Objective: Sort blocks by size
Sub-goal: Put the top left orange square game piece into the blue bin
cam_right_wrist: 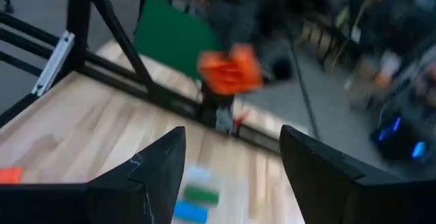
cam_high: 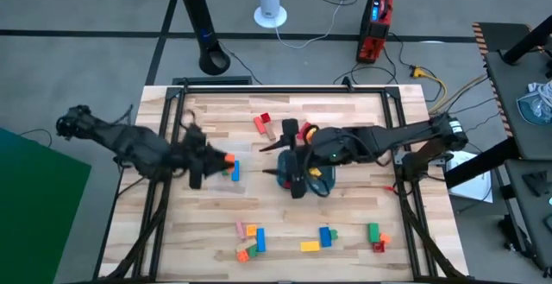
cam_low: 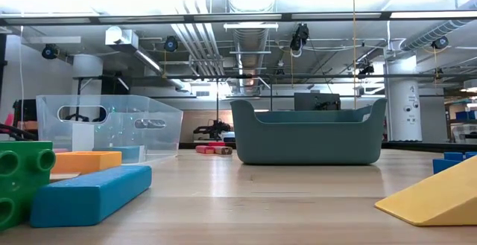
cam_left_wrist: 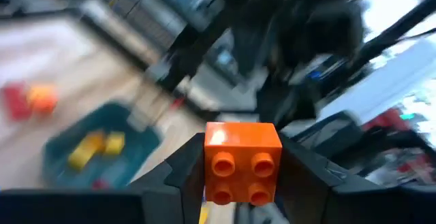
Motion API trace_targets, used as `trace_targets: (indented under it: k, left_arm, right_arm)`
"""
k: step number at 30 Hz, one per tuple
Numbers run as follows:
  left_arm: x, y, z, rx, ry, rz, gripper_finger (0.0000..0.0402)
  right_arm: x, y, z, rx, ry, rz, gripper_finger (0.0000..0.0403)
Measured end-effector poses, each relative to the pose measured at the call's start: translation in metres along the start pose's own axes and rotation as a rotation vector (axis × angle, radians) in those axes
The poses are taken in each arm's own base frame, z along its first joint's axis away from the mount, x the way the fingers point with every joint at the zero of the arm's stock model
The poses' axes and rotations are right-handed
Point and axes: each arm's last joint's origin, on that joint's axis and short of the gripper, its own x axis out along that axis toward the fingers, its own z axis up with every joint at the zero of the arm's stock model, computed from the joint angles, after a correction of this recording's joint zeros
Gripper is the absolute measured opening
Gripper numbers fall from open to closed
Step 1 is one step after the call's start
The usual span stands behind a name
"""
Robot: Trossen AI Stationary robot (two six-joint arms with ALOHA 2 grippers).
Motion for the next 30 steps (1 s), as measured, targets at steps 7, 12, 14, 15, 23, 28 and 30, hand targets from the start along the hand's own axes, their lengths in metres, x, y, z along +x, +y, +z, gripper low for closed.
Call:
trace_targets:
  k: [7,12,14,15,23,28,30]
  left_arm:
    - [0.006,-0.003,0.018,0.035,-0.085,-0.124,0.0136]
    - [0.024,-0.002,0.014,0.042,-0.071,-0.118,0.0136]
    - [0.033,-0.002,0.015,0.038,-0.078,-0.131,0.0136]
    - [0.036,-0.001,0.015,0.035,-0.085,-0.135,0.0136]
    - [0.054,0.001,0.020,0.008,-0.130,-0.180,0.0137]
    - [0.065,0.001,0.019,-0.003,-0.127,-0.215,0.0137]
    - [0.070,0.002,0.017,-0.009,-0.118,-0.211,0.0137]
  right_arm:
    - [0.002,-0.008,0.009,-0.002,-0.105,-0.091,0.0261]
    - [0.003,-0.009,0.010,-0.059,-0.118,-0.105,0.0284]
    - [0.003,-0.009,0.011,-0.067,-0.119,-0.105,0.0290]
    - [0.003,-0.009,0.010,-0.068,-0.118,-0.105,0.0292]
    - [0.002,-0.009,0.011,-0.104,-0.117,-0.103,0.0294]
    - [0.002,-0.008,0.011,-0.144,-0.117,-0.103,0.0281]
    - [0.002,-0.007,0.012,-0.163,-0.116,-0.103,0.0273]
